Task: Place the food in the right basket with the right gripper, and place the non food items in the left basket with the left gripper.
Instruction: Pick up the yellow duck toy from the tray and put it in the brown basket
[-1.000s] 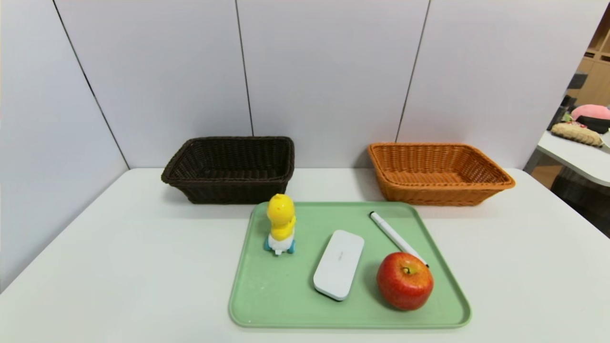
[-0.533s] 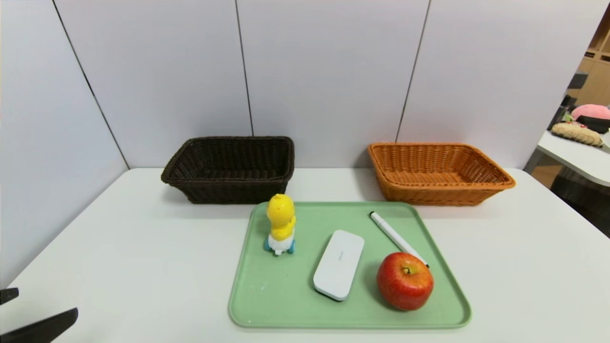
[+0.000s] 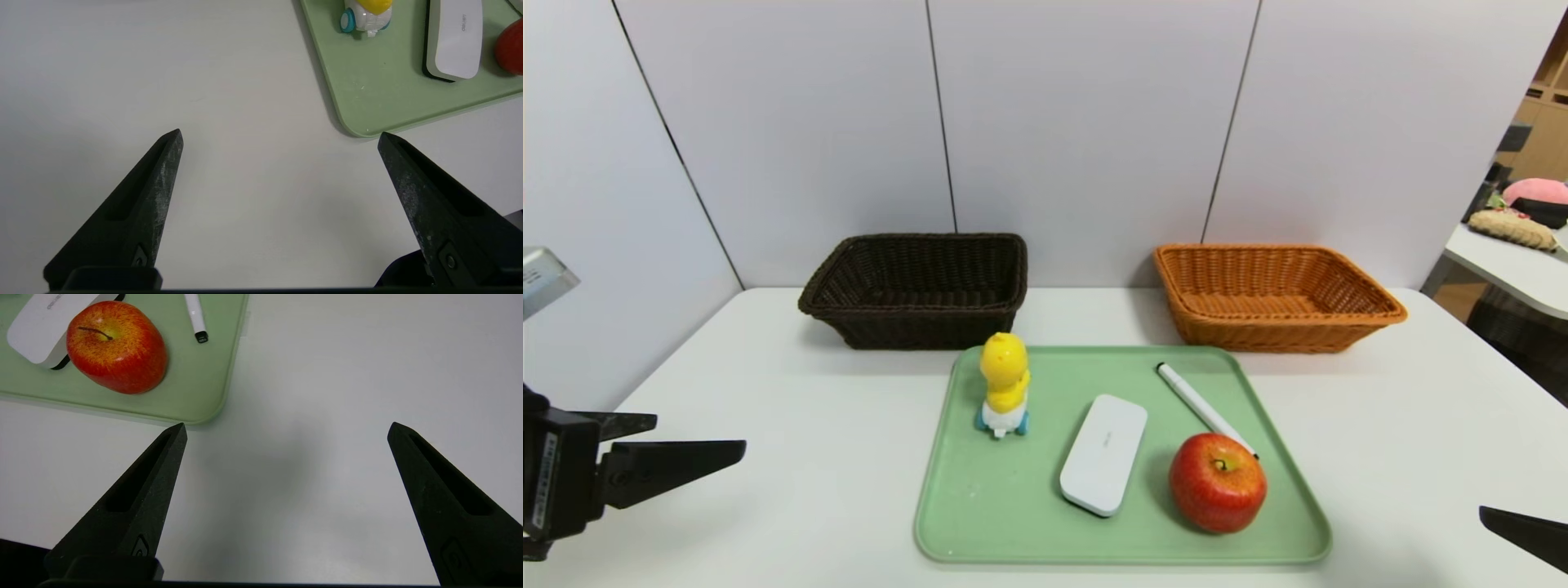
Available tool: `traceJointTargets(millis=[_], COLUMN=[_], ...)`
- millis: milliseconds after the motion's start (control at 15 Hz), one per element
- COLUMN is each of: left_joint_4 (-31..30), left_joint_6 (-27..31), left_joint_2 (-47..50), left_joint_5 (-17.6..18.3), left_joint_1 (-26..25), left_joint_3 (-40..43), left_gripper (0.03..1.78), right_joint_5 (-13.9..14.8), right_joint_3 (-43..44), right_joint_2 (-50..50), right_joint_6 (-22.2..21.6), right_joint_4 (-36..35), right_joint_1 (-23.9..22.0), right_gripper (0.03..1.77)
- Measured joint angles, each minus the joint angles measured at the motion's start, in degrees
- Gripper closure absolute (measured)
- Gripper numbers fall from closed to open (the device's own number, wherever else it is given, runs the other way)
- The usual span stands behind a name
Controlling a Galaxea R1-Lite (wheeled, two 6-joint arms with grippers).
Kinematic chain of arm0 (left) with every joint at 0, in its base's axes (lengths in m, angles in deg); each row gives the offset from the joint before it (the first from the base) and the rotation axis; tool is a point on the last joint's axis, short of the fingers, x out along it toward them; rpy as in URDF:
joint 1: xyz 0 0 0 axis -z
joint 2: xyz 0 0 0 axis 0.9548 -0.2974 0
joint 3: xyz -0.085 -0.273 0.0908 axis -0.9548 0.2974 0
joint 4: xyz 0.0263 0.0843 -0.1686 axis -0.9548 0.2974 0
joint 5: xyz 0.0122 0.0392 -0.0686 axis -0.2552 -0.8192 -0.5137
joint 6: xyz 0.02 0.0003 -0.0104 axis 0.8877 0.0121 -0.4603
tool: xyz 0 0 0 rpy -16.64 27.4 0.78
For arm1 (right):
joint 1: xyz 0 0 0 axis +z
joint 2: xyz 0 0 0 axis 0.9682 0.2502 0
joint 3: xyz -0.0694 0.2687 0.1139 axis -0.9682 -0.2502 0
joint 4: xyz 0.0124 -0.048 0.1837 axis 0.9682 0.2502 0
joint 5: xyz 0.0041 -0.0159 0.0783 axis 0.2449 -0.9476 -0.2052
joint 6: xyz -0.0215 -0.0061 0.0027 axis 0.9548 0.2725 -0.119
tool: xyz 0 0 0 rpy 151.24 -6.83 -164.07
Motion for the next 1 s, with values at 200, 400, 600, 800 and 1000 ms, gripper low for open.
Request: traceJointTargets(millis=[200, 400, 600, 800, 1000], left_joint_4=[-0.2, -3.5, -5.4, -6.7, -11.0], left_joint_6=[-0.5, -0.8, -3.3, -7.9, -9.5], left_joint_2=[-2.7, -6.2, -9.1, -11.1, -12.6], left_joint_5=[0.1, 0.1, 0.0, -0.2, -0.5], left_joint_1=[5.7, 9.7, 15.8, 23.1, 27.8], left_joint_3=[-0.4, -0.8, -0.5, -0.4, 0.9], left_gripper=[0.12, 0.12, 0.12, 0.12, 0.12], right_joint_5=[-2.8, -3.0, -2.7, -2.5, -2.4], right_joint_3=[1.0, 3.0, 4.2, 4.9, 5.9], right_joint_2=[6.6, 11.0, 13.7, 15.9, 17.5], right_joint_6=[0.9, 0.9, 0.7, 0.5, 0.6], right_joint_4=[-0.3, -0.6, -0.5, -0.5, -0.6], right_joint_1=[1.6, 4.3, 7.5, 9.8, 10.3], right_gripper=[0.1, 0.1, 0.1, 0.1, 0.1])
